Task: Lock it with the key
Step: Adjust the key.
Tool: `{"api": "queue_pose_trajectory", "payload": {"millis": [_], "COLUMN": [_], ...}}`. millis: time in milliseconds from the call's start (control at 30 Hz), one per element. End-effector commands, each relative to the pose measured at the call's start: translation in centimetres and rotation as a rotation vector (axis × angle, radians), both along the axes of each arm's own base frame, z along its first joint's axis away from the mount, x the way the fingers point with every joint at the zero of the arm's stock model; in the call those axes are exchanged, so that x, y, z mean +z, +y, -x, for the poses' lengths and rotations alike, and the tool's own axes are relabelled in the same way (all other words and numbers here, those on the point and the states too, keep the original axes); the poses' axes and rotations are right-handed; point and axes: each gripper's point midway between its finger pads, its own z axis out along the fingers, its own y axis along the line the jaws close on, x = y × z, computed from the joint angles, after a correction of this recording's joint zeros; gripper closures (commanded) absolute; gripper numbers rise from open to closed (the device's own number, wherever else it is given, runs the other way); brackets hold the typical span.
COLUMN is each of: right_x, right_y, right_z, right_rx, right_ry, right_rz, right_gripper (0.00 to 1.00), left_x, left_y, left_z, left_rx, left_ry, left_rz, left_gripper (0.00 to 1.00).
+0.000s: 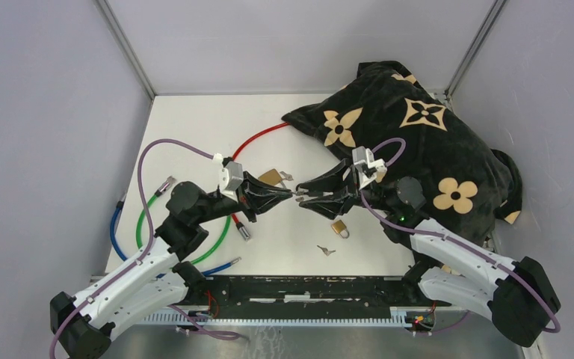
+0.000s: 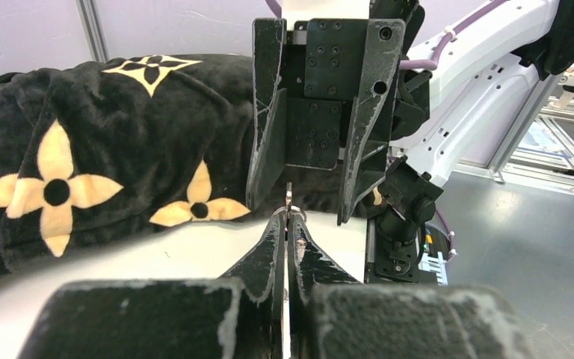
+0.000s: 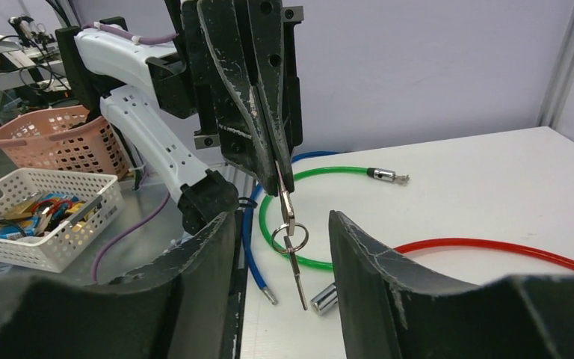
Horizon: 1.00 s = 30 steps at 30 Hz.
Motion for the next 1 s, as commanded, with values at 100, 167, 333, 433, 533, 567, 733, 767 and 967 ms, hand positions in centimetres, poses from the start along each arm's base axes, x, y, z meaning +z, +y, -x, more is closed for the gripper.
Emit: {"api": "queue_pose_trajectory", "payload": {"millis": [100, 167, 333, 433, 533, 567, 733, 767, 967], "right_x": [1.7, 1.8, 1.8, 1.9, 2.3, 2.4, 2.7, 2.8, 3.2], "right_y": [0.7, 0.8, 0.8, 0.8, 0.9, 0.9, 0.9, 0.9, 0.6], "right_z": [0.8, 0.8, 0.7, 0.6, 0.5, 0.5, 0.4, 0.4, 0.3], "right_rx": [0.037, 0.038, 0.029, 0.028, 0.027, 0.027, 0.023, 0.022, 0.002], "right_ry": [-0.017, -0.016, -0.015, -0.015, -0.02, -0.022, -0.019, -0.021, -0.019], "right_rz": [-0.061, -0.065, -0.068, -0.07, -0.076, -0.079, -0.087, -0.089, -0.104], "right_gripper": [0.52, 0.55, 0.54, 0.53, 0.63, 0.71, 1.0, 1.0, 1.0], "left_x": [1.7, 1.8, 1.6, 1.6, 1.6, 1.6, 1.5, 1.5, 0.9], "left_y": [0.3, 0.4, 0.4, 0.4, 0.4, 0.4, 0.5, 0.5, 0.5], "left_z": [0.2, 0.3, 0.3, 0.4, 0.5, 0.5, 0.5, 0.5, 0.3], "left_rx": [0.006, 0.005, 0.004, 0.0, -0.003, -0.003, 0.0, 0.0, 0.013], "left_ry": [-0.005, -0.008, -0.007, -0.012, -0.012, -0.013, -0.006, -0.005, 0.019], "left_rz": [0.067, 0.069, 0.066, 0.066, 0.064, 0.065, 0.067, 0.067, 0.059], "left_gripper": [0.98, 0.98, 0.98, 0.98, 0.98, 0.98, 0.98, 0.98, 0.98]}}
